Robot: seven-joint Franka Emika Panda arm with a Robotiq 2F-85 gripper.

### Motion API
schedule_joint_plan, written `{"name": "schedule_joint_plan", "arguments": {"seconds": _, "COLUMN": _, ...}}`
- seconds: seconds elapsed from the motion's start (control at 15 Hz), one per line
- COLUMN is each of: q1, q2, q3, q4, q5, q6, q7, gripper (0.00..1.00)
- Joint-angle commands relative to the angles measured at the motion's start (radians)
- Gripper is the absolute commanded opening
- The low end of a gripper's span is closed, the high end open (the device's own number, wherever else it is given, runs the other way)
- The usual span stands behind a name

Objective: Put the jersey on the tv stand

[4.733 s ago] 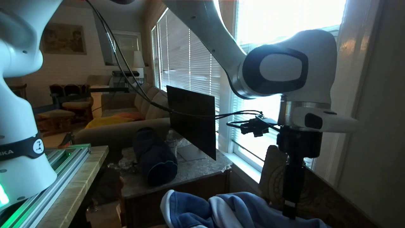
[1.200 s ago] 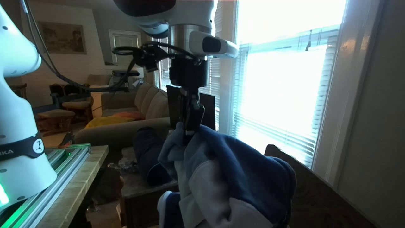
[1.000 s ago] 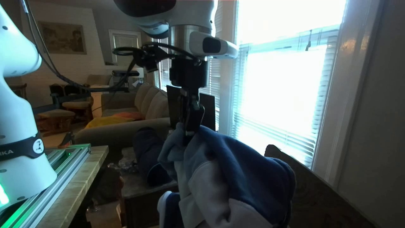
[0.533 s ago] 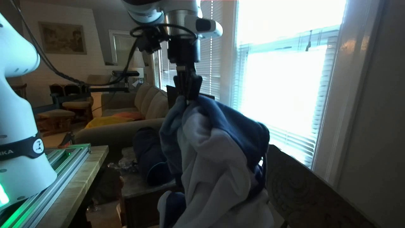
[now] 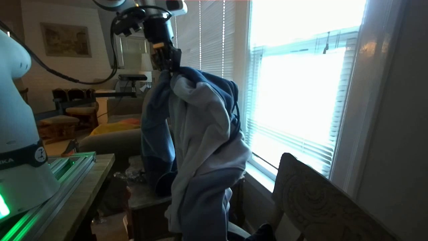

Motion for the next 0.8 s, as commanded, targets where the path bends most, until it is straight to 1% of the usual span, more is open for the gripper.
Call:
{"name": "schedule_joint_plan", "arguments": {"seconds": 0.0, "q1": 0.038, "q2": -0.046, "q3": 0.015, "q4": -0.013, "q5": 0.019, "q6": -0.023, "q7": -0.002, "gripper": 0.14}}
{"name": "schedule_joint_plan", "arguments": {"seconds": 0.07, "q1": 0.074, "q2": -0.088, "q3": 0.026, "q4": -0.025, "q5": 0.032, "q6": -0.041, "q7": -0.003, "gripper": 0.14}}
{"name": "schedule_joint_plan", "arguments": {"seconds": 0.13, "q1": 0.095, "q2": -0.121, "q3": 0.031, "q4": -0.034, "q5": 0.038, "q6": -0.053, "q7": -0.004, "gripper": 0.14}}
{"name": "schedule_joint_plan", "arguments": {"seconds": 0.27, "q1": 0.102, "q2": -0.150, "q3": 0.032, "q4": -0.041, "q5": 0.040, "q6": -0.067, "q7": -0.004, "gripper": 0.14}}
{"name": "schedule_joint_plan", "arguments": {"seconds": 0.47, "q1": 0.102, "q2": -0.150, "q3": 0.031, "q4": -0.047, "q5": 0.040, "q6": -0.068, "q7": -0.004, "gripper": 0.14}}
{"name": "schedule_joint_plan", "arguments": {"seconds": 0.53, "q1": 0.102, "q2": -0.150, "q3": 0.030, "q4": -0.047, "q5": 0.040, "q6": -0.068, "q7": -0.004, "gripper": 0.04}}
{"name": "schedule_joint_plan", "arguments": {"seconds": 0.67, "q1": 0.133, "q2": -0.144, "q3": 0.063, "q4": -0.034, "q5": 0.050, "q6": -0.066, "q7": 0.007, "gripper": 0.04}}
{"name": "schedule_joint_plan", "arguments": {"seconds": 0.73, "q1": 0.168, "q2": -0.147, "q3": 0.092, "q4": -0.023, "q5": 0.064, "q6": -0.073, "q7": 0.014, "gripper": 0.04}}
